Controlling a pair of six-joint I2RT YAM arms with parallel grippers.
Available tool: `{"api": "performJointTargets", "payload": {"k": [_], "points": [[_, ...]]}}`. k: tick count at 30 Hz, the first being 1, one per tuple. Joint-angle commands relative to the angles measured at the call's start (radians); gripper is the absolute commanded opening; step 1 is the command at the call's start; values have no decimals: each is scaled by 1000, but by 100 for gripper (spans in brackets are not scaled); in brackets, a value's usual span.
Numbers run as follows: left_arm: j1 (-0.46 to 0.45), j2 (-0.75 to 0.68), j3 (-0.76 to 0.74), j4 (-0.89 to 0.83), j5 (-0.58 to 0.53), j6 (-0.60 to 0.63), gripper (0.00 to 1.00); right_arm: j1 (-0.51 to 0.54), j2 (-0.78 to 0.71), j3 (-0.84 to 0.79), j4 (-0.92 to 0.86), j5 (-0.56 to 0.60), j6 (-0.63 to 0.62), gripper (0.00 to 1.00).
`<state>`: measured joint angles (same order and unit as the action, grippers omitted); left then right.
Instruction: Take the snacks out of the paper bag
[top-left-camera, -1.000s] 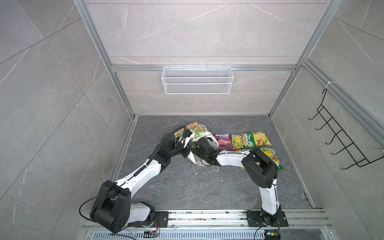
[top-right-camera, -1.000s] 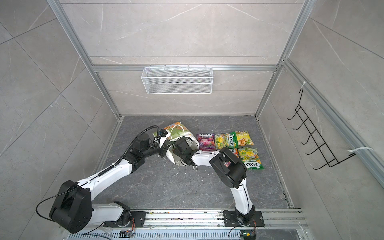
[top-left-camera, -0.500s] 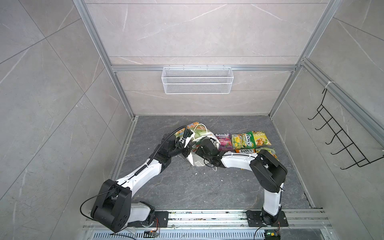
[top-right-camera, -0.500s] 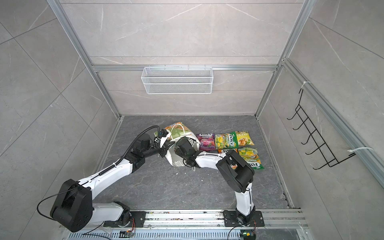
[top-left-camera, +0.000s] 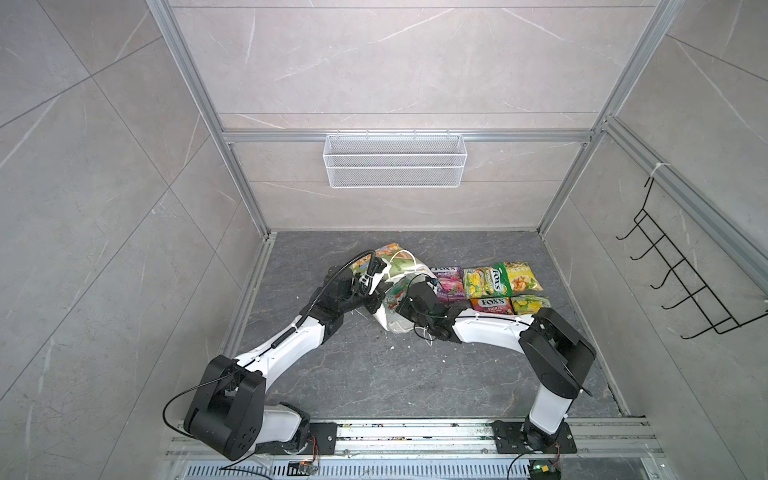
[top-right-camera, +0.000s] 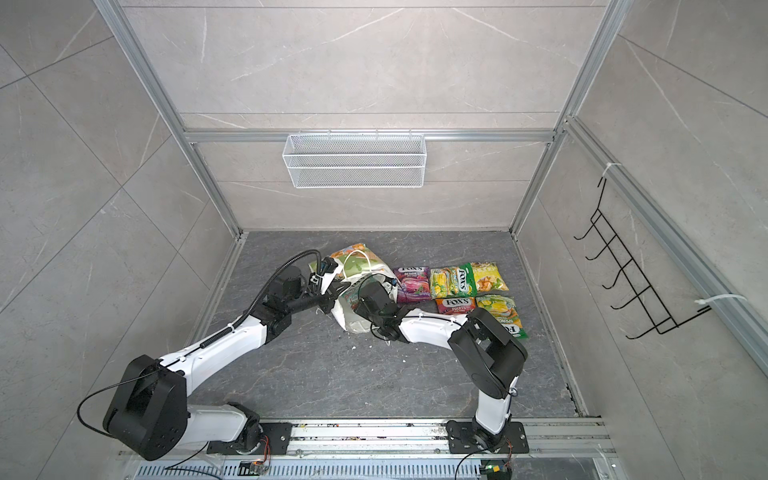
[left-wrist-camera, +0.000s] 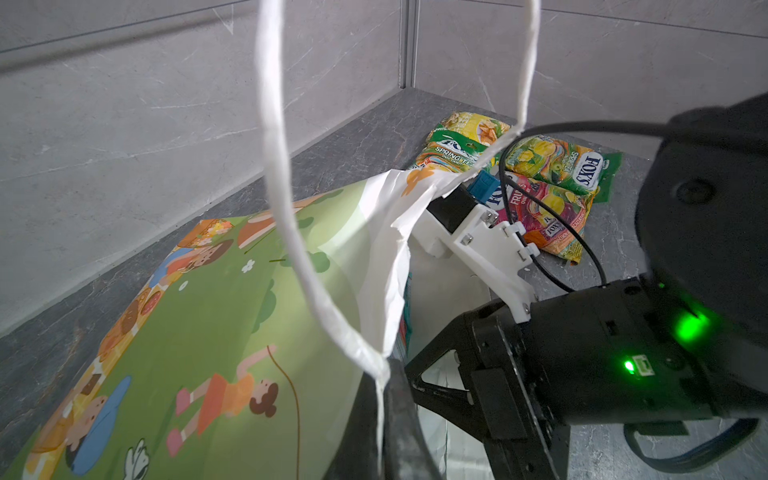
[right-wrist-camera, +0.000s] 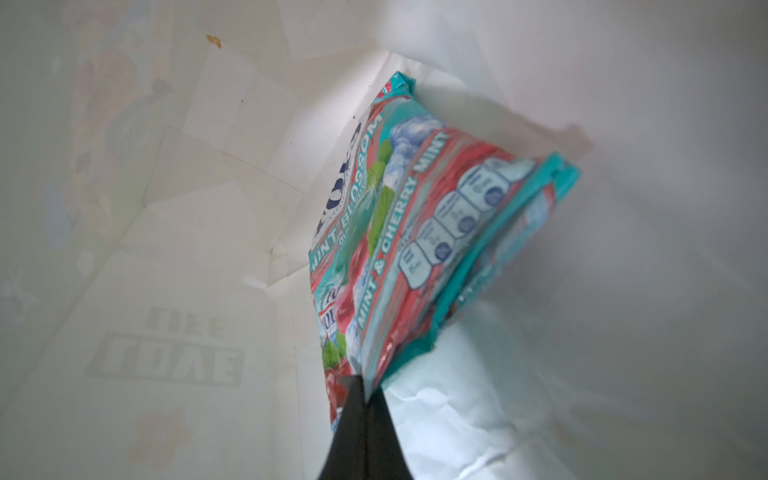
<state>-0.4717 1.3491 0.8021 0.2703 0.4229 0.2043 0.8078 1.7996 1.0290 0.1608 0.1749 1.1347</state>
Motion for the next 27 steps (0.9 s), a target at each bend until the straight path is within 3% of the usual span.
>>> {"api": "performJointTargets", "payload": {"k": [1, 5, 10, 17, 27], "points": [[-1, 6, 31, 25, 4, -15, 0, 4, -27, -13, -17, 18, 9, 6], [-1, 4, 33, 24, 9, -19, 0, 4, -32, -24, -14, 18, 22, 24], [0, 0, 35, 22, 9, -15, 0, 3, -23, -37, -13, 10, 46, 34], [-1, 4, 31, 22, 14, -16, 0, 3, 12, -60, 49, 18, 67, 38], [-1, 1, 33, 22, 19, -15, 0, 1, 114, 28, 75, 25, 93, 44]]}}
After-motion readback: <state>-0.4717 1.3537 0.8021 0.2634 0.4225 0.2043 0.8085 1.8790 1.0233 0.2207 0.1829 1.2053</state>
